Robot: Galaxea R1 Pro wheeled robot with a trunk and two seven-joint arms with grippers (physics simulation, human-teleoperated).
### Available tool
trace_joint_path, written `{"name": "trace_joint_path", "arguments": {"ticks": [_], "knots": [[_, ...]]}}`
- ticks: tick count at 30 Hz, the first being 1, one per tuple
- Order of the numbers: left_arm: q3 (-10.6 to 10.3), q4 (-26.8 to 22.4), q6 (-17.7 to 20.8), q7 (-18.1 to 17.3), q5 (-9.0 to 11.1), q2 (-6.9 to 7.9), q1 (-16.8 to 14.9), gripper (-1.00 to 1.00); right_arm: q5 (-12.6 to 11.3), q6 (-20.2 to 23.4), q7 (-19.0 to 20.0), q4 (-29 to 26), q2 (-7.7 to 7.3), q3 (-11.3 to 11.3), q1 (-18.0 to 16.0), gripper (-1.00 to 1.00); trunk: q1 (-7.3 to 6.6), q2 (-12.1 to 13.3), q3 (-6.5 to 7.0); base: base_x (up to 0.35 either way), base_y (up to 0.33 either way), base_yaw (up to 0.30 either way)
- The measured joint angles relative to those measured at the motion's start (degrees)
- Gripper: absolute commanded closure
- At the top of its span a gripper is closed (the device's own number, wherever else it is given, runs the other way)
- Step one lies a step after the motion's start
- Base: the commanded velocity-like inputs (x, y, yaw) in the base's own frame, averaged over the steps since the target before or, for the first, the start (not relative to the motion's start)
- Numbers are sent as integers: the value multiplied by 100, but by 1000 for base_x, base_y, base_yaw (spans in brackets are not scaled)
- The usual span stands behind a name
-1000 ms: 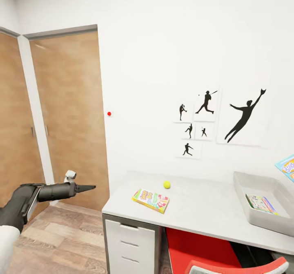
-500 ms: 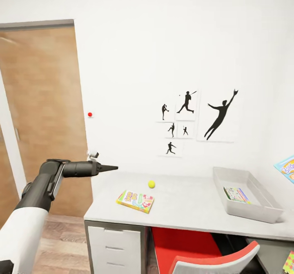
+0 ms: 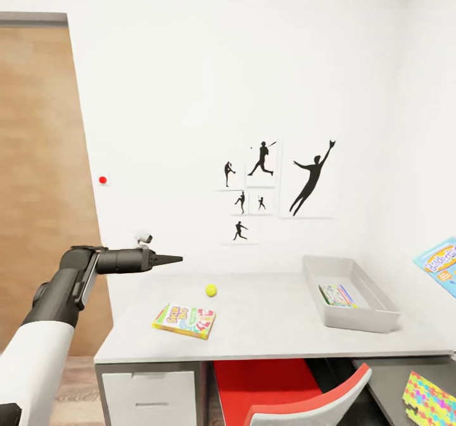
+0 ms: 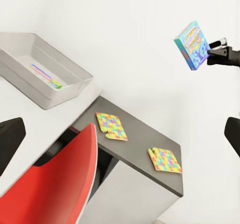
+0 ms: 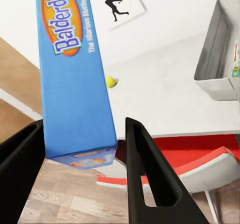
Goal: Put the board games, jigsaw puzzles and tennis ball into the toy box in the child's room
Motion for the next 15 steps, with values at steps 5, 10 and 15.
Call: {"name": "trace_joint_path", "arguments": {"ticks": [5,10,15], "knots": [[3,-11,-2,0,0,9,0,-100,14,-3,0,-339,58,93,-2,100,0,0,-17,2,0,-260],[3,-14,-2,0,-1,24,0,-100,23,-6,0,-506,79,116,0,100,-1,-1,-38,30,-22,-236],[2,-20,7,0,-5,35,1,-100,26,-8,0,-546,83,123,1,100,-2,-1,-50,153,-121,-75]]}}
